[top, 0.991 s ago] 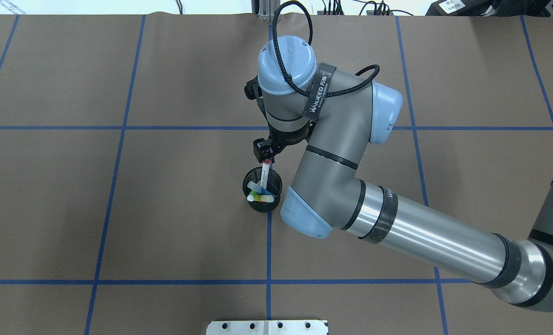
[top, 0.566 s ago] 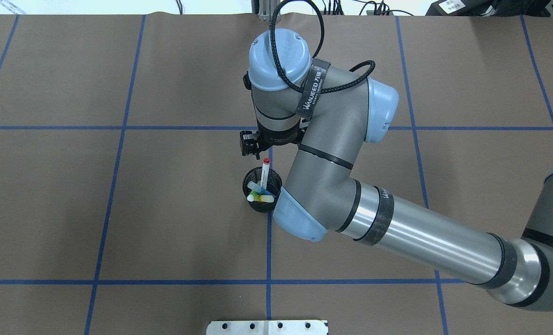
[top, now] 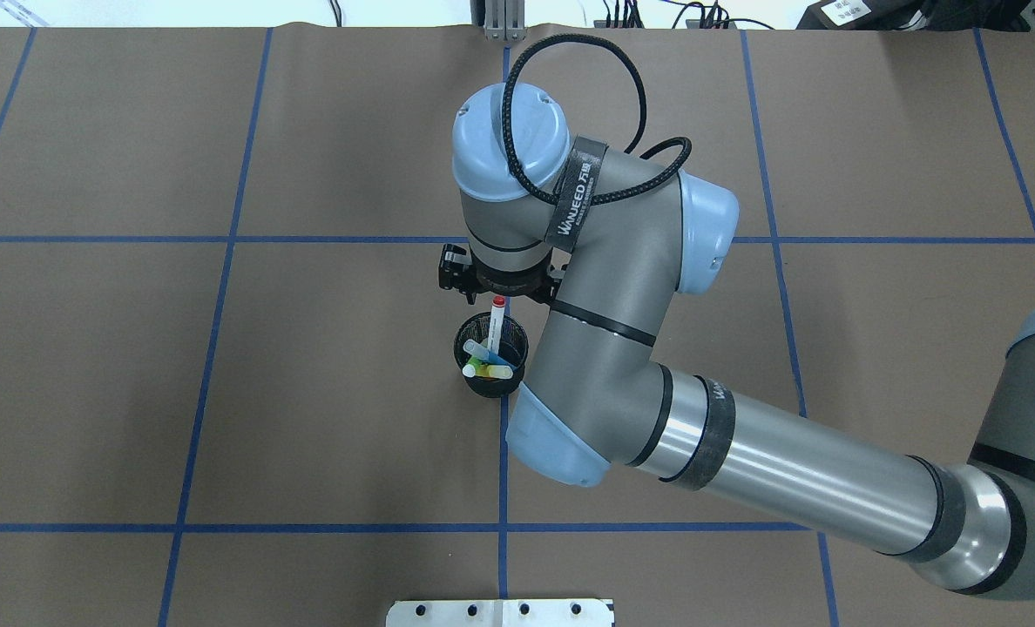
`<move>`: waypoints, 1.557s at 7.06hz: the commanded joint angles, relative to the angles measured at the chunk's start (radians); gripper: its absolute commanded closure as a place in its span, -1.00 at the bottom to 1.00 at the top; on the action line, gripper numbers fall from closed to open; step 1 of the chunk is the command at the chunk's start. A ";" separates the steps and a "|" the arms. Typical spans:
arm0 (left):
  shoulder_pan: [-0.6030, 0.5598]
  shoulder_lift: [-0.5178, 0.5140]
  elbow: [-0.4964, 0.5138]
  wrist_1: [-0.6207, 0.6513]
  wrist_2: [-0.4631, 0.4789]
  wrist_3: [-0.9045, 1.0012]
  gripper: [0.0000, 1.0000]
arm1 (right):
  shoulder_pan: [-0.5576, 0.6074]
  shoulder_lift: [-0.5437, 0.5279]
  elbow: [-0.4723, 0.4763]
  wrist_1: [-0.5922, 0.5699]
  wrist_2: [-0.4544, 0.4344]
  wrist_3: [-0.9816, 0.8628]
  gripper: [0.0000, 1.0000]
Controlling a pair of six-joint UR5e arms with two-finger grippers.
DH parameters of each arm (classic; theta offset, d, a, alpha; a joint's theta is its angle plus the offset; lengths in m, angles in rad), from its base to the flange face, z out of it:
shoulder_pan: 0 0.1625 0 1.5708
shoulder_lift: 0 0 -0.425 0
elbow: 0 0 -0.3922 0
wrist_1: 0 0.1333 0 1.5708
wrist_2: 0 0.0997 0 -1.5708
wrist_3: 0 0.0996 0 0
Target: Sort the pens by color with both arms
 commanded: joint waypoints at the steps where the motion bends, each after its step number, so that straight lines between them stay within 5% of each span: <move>1: 0.006 0.000 -0.010 0.000 0.000 -0.008 -0.98 | -0.007 0.018 0.007 -0.025 -0.050 0.104 -0.97; 8: 0.007 0.001 -0.021 0.001 0.003 -0.008 -0.98 | -0.107 0.081 -0.032 -0.101 -0.147 0.258 -0.75; 11: 0.007 0.006 -0.022 0.001 0.003 -0.008 -0.98 | -0.115 0.081 -0.045 -0.098 -0.154 0.258 -0.35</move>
